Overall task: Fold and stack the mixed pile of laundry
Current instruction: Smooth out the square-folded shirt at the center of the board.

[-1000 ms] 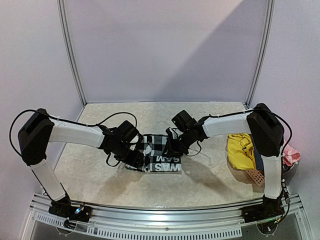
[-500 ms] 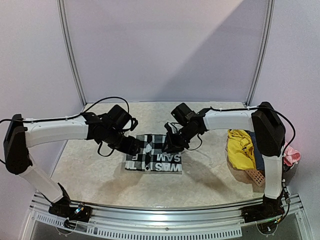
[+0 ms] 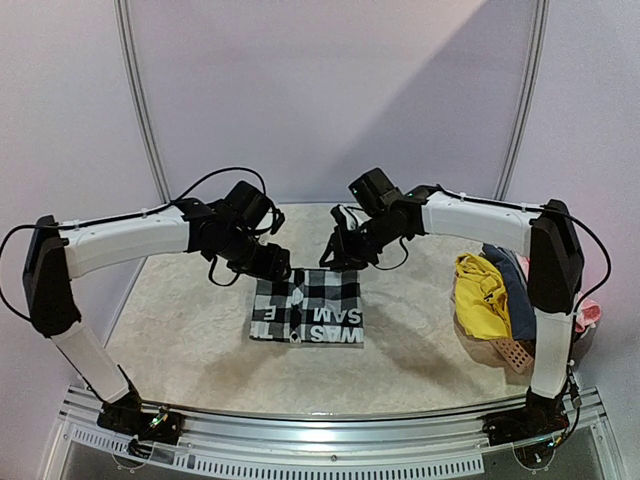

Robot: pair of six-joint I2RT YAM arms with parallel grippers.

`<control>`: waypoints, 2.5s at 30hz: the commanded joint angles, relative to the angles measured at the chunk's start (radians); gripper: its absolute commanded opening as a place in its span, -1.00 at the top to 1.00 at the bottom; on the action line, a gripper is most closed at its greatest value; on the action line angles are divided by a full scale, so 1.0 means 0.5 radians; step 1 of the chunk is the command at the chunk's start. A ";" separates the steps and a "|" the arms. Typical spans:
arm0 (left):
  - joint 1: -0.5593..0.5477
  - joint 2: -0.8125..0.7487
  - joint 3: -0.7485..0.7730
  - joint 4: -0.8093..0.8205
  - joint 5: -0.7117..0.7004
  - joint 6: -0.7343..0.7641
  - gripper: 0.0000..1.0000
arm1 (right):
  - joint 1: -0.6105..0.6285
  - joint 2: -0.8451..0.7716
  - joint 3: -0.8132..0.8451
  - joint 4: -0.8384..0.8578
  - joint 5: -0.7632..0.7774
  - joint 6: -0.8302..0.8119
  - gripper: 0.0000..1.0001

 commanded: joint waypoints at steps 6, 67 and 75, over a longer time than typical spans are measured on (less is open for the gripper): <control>0.145 0.340 0.227 -0.015 0.163 0.065 -0.38 | -0.164 0.167 0.063 0.000 -0.071 0.068 0.46; 0.337 0.334 0.315 -0.111 0.287 0.051 -0.37 | -0.360 0.160 0.370 0.012 -0.030 -0.248 0.30; 0.175 0.190 0.113 -0.046 0.289 -0.025 -0.35 | -0.230 -0.078 -0.138 0.181 -0.023 -0.121 0.34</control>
